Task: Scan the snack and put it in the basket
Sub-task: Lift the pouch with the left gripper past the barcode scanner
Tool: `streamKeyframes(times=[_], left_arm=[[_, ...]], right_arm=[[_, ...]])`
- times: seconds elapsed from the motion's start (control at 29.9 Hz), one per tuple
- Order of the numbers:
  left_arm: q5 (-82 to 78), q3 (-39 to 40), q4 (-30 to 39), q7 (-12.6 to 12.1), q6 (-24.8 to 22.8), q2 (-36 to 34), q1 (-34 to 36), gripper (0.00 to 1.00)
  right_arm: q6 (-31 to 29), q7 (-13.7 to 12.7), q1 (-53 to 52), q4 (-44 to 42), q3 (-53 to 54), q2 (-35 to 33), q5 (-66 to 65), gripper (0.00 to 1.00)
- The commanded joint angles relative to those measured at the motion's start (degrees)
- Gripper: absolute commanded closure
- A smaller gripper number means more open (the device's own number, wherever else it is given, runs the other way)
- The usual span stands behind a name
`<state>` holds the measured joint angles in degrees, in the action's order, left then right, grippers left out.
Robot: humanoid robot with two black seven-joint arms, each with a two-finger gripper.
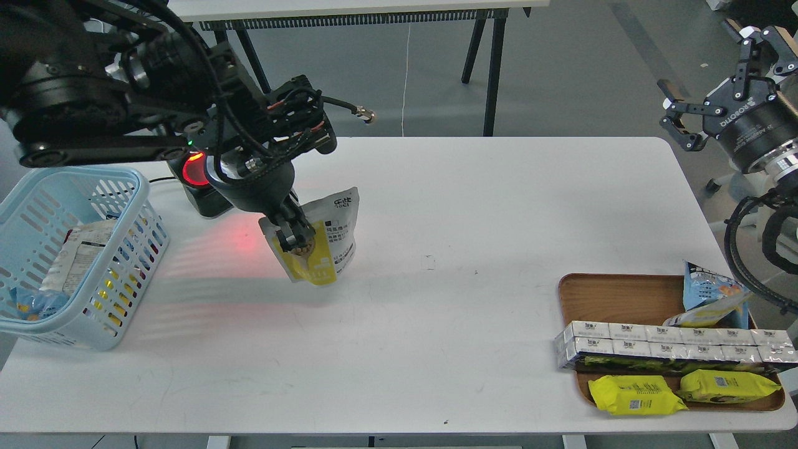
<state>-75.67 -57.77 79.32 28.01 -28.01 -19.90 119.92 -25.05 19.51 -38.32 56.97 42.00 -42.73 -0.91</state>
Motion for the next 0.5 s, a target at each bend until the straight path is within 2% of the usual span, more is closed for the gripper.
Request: streamKeyframes(times=[0.0,0.2,0.47], left_arm=[[-3.52,-0.68,-0.39,-0.01,0.01,-2.68,1.1,1.0],[-7.82,-1.11,-4.43,-0.01,0.01,-2.96,0.14,1.0],[-8.35,-1.82,-17.87,-0.01,0.01,0.12,-8.03,1.0]], right_arm=[[-0.08,0.0,0.08,-0.01,0.01,0.1,-0.06,0.02],[-0.08,0.0,0.17,0.16,-0.07,0.36,0.03,0.02],[0.01,0.0,0.35,0.07,-0.07,0.63,-0.06,0.02]])
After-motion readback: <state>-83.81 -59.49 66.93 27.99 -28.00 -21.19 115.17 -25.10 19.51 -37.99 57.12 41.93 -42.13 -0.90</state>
